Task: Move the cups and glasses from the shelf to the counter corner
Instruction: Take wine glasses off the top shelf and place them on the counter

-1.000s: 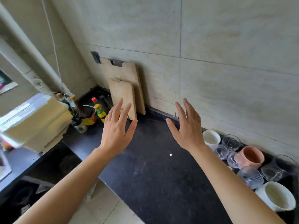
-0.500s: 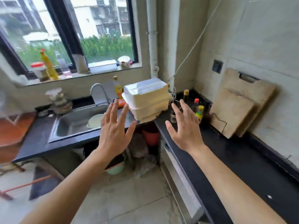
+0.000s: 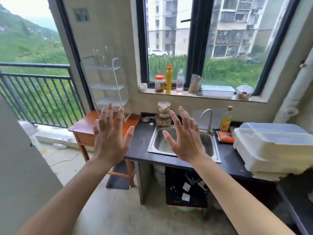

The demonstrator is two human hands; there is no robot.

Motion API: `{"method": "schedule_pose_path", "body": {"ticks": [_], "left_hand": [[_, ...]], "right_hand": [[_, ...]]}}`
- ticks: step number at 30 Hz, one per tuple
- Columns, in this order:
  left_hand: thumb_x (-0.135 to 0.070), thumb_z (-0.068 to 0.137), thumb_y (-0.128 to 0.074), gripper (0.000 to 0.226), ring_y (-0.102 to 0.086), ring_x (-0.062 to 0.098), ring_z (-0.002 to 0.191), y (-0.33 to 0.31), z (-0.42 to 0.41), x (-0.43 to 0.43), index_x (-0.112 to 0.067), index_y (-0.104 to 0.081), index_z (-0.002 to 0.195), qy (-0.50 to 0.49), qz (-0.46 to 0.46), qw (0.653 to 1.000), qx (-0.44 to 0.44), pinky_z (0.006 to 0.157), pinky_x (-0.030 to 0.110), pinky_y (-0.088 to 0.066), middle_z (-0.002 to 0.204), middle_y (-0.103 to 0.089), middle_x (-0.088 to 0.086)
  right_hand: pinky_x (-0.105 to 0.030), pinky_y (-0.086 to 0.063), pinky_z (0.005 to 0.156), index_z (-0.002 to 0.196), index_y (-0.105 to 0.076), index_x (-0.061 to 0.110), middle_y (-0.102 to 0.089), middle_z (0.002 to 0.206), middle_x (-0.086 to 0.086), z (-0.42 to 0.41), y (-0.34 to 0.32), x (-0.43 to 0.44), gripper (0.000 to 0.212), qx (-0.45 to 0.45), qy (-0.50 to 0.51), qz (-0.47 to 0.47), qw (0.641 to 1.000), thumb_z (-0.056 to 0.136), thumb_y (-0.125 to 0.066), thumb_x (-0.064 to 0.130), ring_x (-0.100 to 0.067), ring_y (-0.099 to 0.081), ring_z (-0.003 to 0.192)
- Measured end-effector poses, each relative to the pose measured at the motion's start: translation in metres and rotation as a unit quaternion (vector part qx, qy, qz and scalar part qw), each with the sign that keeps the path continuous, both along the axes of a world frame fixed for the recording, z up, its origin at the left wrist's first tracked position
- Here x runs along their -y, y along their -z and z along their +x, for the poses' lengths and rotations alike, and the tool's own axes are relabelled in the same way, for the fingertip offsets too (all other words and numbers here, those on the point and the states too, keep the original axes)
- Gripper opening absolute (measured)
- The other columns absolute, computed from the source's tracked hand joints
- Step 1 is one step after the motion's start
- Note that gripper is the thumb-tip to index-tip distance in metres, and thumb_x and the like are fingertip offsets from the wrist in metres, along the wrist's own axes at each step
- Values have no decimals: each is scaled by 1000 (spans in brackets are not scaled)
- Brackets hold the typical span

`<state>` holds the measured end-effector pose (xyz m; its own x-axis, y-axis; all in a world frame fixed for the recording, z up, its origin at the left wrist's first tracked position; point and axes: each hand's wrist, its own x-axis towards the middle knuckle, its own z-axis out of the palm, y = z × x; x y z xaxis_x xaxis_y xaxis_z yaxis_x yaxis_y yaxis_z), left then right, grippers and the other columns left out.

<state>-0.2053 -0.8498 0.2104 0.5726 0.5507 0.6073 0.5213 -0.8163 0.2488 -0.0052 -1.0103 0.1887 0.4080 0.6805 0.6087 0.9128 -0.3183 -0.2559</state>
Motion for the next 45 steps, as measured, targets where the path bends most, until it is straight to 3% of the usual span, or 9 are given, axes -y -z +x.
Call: {"method": "schedule_pose_path", "body": {"ticks": [6, 12, 21, 31, 39, 45], "left_hand": [[-59, 94, -25, 76, -1, 30, 153, 12, -18, -114, -20, -16, 159, -78, 1, 997, -21, 119, 57, -13, 167, 0, 11], [-65, 92, -16, 80, 8, 26, 153, 7, 41, -253, -23, -6, 160, -112, -13, 993, -40, 121, 54, -6, 167, 10, 9], [-65, 93, -26, 79, -1, 26, 153, -70, 115, -441, -26, -5, 159, -101, 17, 994, 21, 120, 52, -10, 168, 3, 7], [-61, 94, -33, 78, -5, 25, 153, -100, 189, -647, -26, -6, 158, -10, 0, 993, 115, 121, 52, -15, 167, -1, 7], [-73, 91, -28, 84, -5, 25, 153, -102, 256, -798, -31, 3, 157, 98, -49, 988, 104, 117, 48, -16, 168, 4, 1], [-70, 87, -47, 88, -24, 34, 142, -108, 315, -867, -34, -8, 157, 121, -124, 978, 120, 113, 50, -27, 155, -19, 12]], "right_hand": [[-58, -28, 118, 158, -29, 21, -22, 166, -17, 2, 10, -161, 72, -9, -83, -6, 997, 98, -50, 54, -40, -29, 149], [-57, -23, 120, 161, -18, 26, -12, 169, -16, 53, 10, -313, 75, -21, -111, -7, 994, 99, -43, 59, -38, -22, 152], [-53, -21, 121, 162, -9, 27, -10, 169, -19, 129, -78, -501, 80, 9, -121, 13, 993, 98, -43, 60, -38, -21, 152], [-45, -15, 122, 162, -3, 33, -11, 169, -16, 182, -129, -671, 79, 13, -82, 53, 995, 100, -43, 60, -33, -22, 153], [-49, -21, 121, 160, 1, 38, -23, 164, -13, 238, -160, -800, 81, -71, 7, 32, 997, 98, -48, 56, -33, -28, 149], [-45, -25, 120, 158, -2, 45, -23, 164, -10, 271, -175, -866, 84, -158, 18, 44, 986, 94, -56, 53, -31, -28, 150]]}}
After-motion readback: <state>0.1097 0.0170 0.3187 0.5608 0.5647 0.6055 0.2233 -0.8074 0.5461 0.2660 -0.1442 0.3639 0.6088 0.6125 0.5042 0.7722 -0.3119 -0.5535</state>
